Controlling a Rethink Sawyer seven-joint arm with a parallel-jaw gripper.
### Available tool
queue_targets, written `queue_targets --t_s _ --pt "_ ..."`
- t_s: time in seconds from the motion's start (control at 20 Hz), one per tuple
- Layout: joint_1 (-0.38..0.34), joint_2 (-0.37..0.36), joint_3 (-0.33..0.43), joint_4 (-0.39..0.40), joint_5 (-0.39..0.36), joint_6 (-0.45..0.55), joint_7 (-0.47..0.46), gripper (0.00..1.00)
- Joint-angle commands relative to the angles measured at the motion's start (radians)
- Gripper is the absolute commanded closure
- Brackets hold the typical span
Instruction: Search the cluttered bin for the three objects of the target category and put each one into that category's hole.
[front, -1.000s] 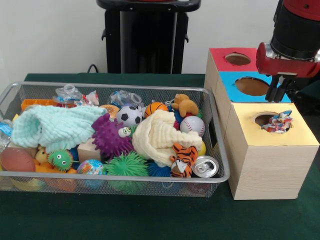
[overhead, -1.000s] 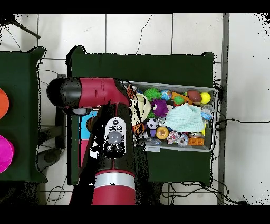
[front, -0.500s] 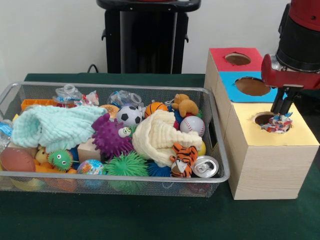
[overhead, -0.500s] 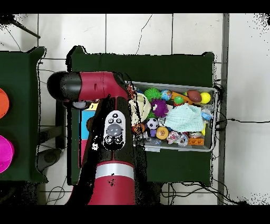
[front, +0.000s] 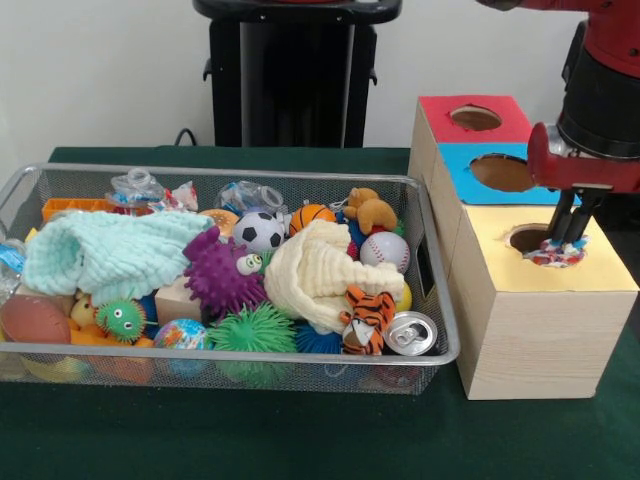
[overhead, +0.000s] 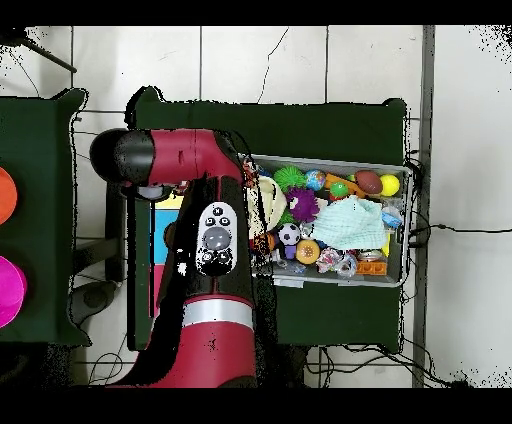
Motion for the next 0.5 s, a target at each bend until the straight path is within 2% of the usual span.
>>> queue_targets --t_s 0.05,0.25,0.5 --pt "-0.026 0.051 0.02 0.026 0.013 0.028 0.191 1.0" --pt "-0.032 0.085 0.02 0.029 -0.005 -0.04 0.176 1.0" --pt "-0.034 0.122 0.012 0.017 -0.024 -0.074 0.166 1.0"
